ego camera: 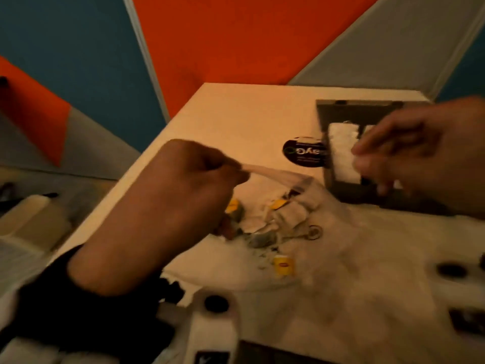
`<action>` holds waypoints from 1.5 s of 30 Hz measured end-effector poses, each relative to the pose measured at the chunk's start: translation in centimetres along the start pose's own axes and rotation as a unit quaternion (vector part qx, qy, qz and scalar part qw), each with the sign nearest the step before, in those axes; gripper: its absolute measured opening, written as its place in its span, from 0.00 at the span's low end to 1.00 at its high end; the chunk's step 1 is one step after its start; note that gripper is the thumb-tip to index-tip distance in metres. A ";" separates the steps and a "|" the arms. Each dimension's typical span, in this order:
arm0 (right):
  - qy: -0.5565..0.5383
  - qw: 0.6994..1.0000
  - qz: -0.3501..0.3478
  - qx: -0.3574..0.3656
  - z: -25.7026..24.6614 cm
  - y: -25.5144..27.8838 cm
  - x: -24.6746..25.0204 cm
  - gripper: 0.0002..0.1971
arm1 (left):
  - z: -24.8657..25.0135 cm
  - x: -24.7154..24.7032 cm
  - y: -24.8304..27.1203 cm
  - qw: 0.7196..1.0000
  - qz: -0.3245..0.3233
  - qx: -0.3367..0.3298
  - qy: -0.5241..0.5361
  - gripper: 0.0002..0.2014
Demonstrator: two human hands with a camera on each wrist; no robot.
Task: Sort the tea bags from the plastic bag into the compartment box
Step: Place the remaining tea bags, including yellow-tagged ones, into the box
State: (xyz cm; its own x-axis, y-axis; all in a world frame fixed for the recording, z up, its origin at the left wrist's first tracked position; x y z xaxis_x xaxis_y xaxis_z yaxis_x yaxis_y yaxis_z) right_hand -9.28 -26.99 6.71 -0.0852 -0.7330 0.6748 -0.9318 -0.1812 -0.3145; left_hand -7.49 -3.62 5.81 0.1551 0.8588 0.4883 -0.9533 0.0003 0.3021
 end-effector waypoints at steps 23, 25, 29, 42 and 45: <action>0.092 0.913 -0.389 0.077 -3.3 -4.8 -18.0 0.17 | -2.5 2.7 0.7 0.995 -0.083 -0.018 0.050 0.07; 0.115 0.918 -0.366 0.101 -2.9 -4.9 -18.5 0.13 | -3.1 3.0 0.6 0.995 -0.078 -0.021 0.058 0.07; 0.119 0.938 -0.298 0.127 -2.2 -5.1 -18.2 0.04 | -3.9 3.5 0.6 0.994 -0.069 -0.041 0.075 0.08; 0.176 0.924 -0.333 0.069 -4.0 -4.3 -20.2 0.25 | -6.5 3.9 1.2 0.993 -0.054 -0.079 0.067 0.10; 0.198 0.893 -0.404 0.030 -5.3 -5.2 -21.5 0.26 | -6.2 4.4 1.1 0.995 -0.046 -0.081 0.040 0.10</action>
State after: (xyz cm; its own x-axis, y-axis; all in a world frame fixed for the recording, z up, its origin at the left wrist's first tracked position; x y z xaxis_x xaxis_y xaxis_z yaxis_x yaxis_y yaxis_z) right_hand -4.51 -6.81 -2.64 0.4775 -0.0608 0.8765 -0.7259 -0.5894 0.3545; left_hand -9.43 3.31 3.23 0.2287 0.8898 0.3950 -0.9661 0.1577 0.2042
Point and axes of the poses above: each hand's wrist, its own y-axis away from the middle knuckle, its own x-axis out of the back of the hand, z = x × y, the point moved 2 cm from there along -y, towards the middle knuckle, and after that the axes turned 12 degrees about x, right-handed, at the moved point
